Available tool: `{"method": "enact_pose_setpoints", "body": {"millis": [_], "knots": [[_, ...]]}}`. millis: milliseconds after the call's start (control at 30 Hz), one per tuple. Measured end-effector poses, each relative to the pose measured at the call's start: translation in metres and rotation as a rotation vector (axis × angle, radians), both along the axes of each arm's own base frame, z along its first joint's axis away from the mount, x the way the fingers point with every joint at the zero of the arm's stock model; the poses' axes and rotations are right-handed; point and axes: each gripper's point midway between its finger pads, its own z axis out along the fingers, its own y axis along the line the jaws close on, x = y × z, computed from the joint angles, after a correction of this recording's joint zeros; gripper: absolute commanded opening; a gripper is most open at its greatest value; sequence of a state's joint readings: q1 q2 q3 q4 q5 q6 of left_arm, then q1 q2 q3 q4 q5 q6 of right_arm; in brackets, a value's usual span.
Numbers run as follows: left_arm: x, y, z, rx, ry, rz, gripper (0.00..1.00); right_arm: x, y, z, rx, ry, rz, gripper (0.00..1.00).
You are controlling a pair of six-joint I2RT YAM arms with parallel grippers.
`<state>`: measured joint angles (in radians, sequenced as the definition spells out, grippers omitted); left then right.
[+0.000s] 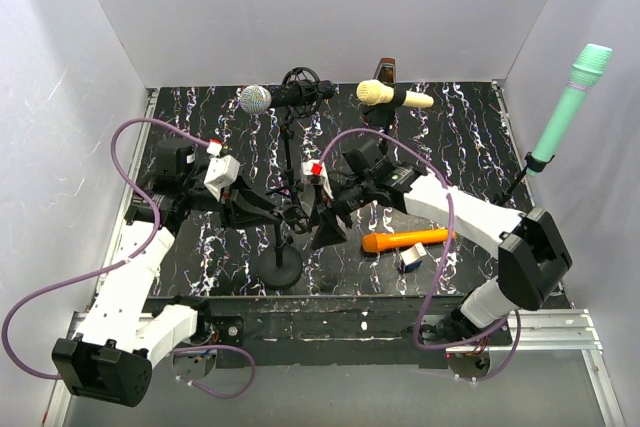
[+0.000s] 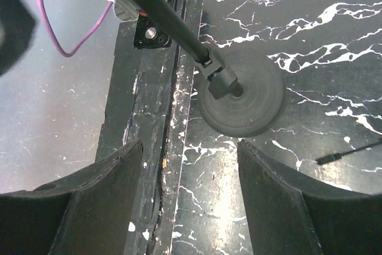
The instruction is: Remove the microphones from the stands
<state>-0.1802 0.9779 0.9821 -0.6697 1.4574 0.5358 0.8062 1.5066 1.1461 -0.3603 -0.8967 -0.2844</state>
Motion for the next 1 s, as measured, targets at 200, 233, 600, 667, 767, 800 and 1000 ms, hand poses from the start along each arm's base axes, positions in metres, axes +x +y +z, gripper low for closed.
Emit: {"method": "enact_pose_setpoints", "body": {"millis": [200,233,600,667,767,800,1000], "knots": [[-0.006,0.000,0.000,-0.013,-0.039,-0.033,0.00,0.002,0.014,-0.023,0.003,0.075,0.041,0.69],[-0.007,0.000,0.000,-0.012,-0.044,-0.033,0.00,0.002,0.017,-0.027,0.003,0.084,0.047,0.68],[-0.019,0.003,0.000,-0.006,-0.065,-0.039,0.00,-0.013,0.042,-0.023,0.095,0.132,0.124,0.64],[-0.020,0.003,0.000,-0.005,-0.071,-0.037,0.00,-0.015,0.046,-0.021,0.105,0.133,0.131,0.61],[-0.021,0.004,0.000,-0.004,-0.073,-0.035,0.00,-0.017,0.050,-0.025,0.102,0.148,0.137,0.56],[-0.022,0.004,0.000,-0.003,-0.075,-0.033,0.00,-0.018,0.051,-0.028,0.097,0.156,0.138,0.52],[-0.023,0.005,0.001,-0.001,-0.081,-0.028,0.00,-0.017,0.054,-0.044,0.058,0.206,0.130,0.36]]}}
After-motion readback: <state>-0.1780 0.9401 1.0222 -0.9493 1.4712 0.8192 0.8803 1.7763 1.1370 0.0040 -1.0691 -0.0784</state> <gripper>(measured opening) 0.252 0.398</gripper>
